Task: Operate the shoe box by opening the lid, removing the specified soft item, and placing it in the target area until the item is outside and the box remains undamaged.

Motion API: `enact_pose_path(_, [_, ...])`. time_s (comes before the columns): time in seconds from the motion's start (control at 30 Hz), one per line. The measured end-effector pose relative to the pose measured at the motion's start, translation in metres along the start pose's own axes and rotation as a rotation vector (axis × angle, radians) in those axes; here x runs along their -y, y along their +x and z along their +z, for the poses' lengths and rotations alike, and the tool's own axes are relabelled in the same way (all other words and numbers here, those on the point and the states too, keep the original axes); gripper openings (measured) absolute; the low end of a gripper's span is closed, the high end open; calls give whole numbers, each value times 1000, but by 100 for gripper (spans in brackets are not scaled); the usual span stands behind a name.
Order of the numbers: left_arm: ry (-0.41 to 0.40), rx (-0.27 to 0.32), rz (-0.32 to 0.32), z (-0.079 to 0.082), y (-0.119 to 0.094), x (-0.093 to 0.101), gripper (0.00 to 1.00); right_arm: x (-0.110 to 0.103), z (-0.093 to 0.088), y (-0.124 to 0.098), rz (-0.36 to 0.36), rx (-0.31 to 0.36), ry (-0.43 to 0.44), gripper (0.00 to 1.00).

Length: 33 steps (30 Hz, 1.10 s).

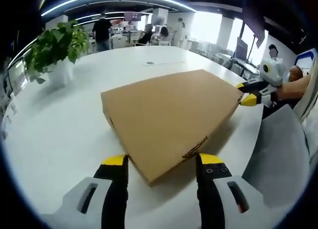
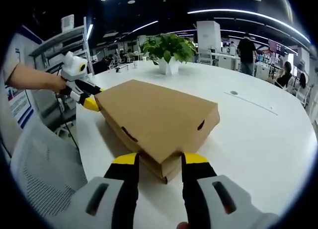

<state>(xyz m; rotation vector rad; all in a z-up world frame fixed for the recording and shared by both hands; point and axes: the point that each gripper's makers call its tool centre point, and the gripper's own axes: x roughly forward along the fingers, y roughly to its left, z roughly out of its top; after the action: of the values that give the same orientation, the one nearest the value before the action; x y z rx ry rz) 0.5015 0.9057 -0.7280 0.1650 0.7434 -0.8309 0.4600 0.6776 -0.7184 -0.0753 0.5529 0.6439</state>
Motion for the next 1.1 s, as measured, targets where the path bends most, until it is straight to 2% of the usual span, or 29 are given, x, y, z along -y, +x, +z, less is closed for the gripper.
enact_pose_path(0.27, [12,43,20,9,-9,6,59,-3,12,-7,0,29,-22,31])
enact_pose_path(0.6, [38,116,74,32,-22,7,64,-6,38,-19,8,87,-47,34])
enact_pose_path(1.1, [58,180,107,62,-36,1,62,1,72,-27,7,139,-90,36])
